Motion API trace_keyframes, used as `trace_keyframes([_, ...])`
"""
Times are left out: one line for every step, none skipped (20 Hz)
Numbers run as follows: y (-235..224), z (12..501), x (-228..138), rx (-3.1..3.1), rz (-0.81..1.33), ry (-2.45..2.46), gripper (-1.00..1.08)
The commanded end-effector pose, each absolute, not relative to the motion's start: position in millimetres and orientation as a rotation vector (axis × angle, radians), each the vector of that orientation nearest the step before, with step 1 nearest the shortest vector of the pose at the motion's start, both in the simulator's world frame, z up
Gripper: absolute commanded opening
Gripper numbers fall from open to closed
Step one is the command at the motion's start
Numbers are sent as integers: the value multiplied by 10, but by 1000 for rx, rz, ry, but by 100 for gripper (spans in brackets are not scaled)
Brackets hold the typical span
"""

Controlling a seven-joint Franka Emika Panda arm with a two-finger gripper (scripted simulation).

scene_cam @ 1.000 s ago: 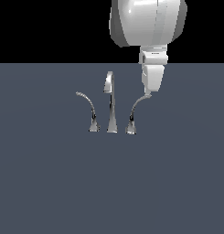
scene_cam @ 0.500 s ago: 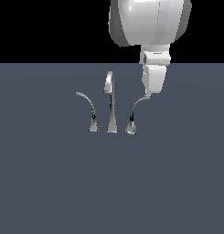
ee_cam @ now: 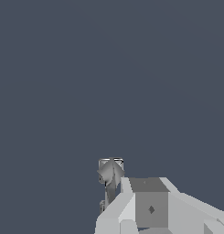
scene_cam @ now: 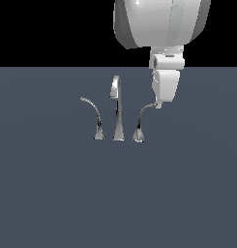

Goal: Turn on the faucet by rotating a designated handle.

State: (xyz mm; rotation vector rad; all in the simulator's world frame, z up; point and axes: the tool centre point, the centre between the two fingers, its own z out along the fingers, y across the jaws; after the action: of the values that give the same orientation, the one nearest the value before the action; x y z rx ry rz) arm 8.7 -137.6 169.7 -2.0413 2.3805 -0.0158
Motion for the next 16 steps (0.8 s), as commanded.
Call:
trace_keyframes([-1257,1703,-11,-2058,-2,2371,-100])
trace_keyframes([-1246,1703,-44,-2058,-1,2373,-100])
trace_keyframes([-1236,1703,-76,-2057,-1,2374,-100])
trace_keyframes([-1236,1703,-76,-2057,-1,2374,-100])
trace_keyframes([-1328,1700,-39,-2042,-10,2384,-100])
trace_keyframes([-1278,1700,-55,-2043,-9,2384,-100])
trace_keyframes([-1228,1701,-71,-2044,-8,2383,-100])
trace_keyframes([-1177,1701,-87,-2046,-7,2382,-100])
trace_keyframes([-1126,1701,-103,-2047,-6,2381,-100])
trace_keyframes([-1075,1701,-119,-2048,-5,2380,-100])
trace_keyframes([-1023,1702,-135,-2050,-5,2379,-100])
trace_keyframes([-970,1702,-152,-2051,-4,2378,-100])
trace_keyframes([-917,1703,-168,-2053,-3,2378,-100])
trace_keyframes([-864,1703,-185,-2054,-2,2377,-100])
trace_keyframes([-810,1704,-202,-2055,-1,2376,-100])
trace_keyframes([-756,1705,-219,-2057,0,2375,-100])
